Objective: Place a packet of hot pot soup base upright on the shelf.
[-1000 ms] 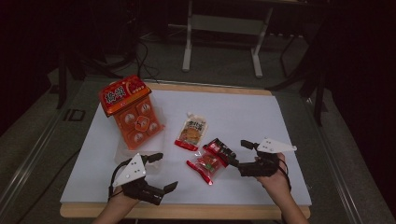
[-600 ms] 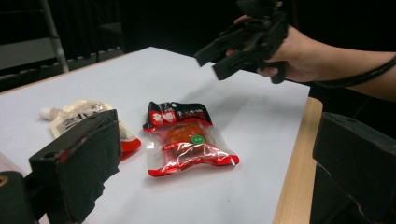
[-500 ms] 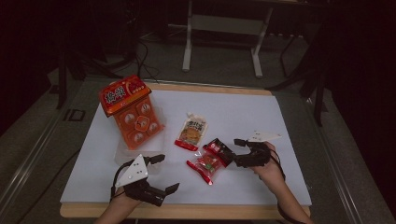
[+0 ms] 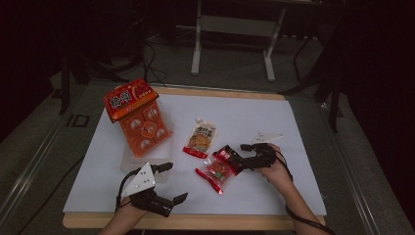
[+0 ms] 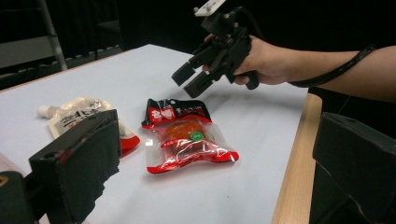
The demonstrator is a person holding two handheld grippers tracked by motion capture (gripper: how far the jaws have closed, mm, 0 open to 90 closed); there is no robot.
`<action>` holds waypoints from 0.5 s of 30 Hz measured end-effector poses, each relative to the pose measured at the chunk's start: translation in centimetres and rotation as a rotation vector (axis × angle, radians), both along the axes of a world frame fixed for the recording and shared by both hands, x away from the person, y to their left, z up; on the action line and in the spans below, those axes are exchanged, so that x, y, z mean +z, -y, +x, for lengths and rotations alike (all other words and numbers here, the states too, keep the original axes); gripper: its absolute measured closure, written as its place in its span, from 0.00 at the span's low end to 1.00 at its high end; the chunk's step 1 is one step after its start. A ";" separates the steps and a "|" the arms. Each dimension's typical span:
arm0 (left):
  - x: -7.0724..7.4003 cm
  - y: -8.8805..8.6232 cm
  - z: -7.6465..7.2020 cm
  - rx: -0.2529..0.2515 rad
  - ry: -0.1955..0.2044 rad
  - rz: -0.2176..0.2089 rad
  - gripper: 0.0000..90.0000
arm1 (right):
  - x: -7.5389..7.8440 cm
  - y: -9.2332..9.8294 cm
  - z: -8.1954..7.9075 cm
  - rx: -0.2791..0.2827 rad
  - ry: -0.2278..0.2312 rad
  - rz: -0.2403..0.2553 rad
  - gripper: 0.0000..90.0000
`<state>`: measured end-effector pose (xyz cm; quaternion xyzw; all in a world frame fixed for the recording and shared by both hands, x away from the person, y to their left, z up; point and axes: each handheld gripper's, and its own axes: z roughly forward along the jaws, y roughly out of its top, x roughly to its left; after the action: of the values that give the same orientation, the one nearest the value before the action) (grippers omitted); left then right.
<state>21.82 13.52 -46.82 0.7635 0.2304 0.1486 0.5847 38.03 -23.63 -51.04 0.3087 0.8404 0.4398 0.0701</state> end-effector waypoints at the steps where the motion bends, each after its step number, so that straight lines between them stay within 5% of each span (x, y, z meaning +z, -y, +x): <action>1: 0.0 0.0 0.0 0.000 0.000 0.001 0.02 | -0.2 -0.1 0.2 0.002 -0.006 -0.002 0.34; 11: -0.1 0.0 0.0 -0.005 -0.007 -0.001 0.02 | -1.7 -0.5 1.2 -0.004 -0.045 -0.050 0.34; 15: -0.1 0.0 0.0 -0.005 -0.008 0.001 0.02 | -2.2 -0.9 1.1 0.001 -0.040 -0.105 0.34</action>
<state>21.77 13.48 -46.96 0.7651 0.2307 0.1441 0.5837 39.08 -22.69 -53.21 0.3127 0.8637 0.3892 0.0691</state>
